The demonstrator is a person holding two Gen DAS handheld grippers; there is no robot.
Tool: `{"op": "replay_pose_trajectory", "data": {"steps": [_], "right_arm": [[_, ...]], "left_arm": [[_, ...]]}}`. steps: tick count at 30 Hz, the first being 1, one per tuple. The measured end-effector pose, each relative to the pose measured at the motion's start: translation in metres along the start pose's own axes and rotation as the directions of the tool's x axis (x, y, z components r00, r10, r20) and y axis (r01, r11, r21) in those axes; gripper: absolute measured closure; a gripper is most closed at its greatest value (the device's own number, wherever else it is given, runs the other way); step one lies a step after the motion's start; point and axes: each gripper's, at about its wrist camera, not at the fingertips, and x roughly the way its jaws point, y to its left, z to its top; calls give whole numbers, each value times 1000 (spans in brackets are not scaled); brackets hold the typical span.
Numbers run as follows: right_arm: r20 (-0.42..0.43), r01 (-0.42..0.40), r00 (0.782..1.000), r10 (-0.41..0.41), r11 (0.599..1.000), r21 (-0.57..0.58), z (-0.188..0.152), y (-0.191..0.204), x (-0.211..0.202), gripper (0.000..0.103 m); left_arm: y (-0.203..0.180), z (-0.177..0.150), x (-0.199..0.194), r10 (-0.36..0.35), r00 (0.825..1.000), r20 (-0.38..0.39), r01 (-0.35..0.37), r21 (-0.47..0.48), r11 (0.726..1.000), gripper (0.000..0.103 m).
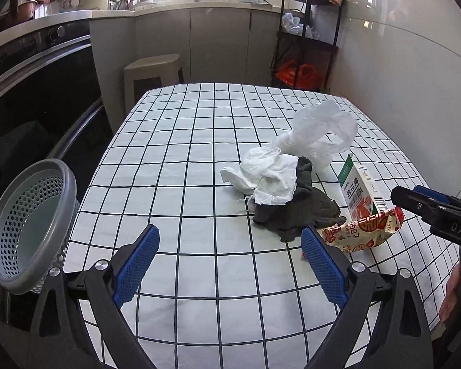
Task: Collect trash
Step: 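Grasp the juice carton with the right gripper while the left gripper grasps the snack wrapper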
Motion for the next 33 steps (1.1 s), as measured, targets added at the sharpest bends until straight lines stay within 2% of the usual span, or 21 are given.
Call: {"op": "replay_pose_trajectory", "data": {"steps": [8,13,19,26,28,33], "right_arm": [[-56,4,998,-2,1000,30,6,-4,30,27],[-89,43,995,-41,999,18,5,-3,41,27],[-100,57,993,-54,998,24,-3,-9,43,29],[-107,31,994,-27,999,34,-8,-14,38,57],[-106,24,994,-20,999,30,-10,-13,37,72],[-73,22,997,-18,998,55,-14,-25,25,75]], "left_arm": [[-6,-2,13,-5,1000,-27,6,9,1000,12],[-6,-3,19,-13,999,-39,13,7,1000,12],[-10,-3,18,-27,999,-38,27,10,1000,12],[-25,-8,12,-40,999,-29,41,44,998,12],[-31,-8,8,-43,999,-20,44,54,998,12],[-51,-13,1,-61,998,-11,62,81,995,12]]}}
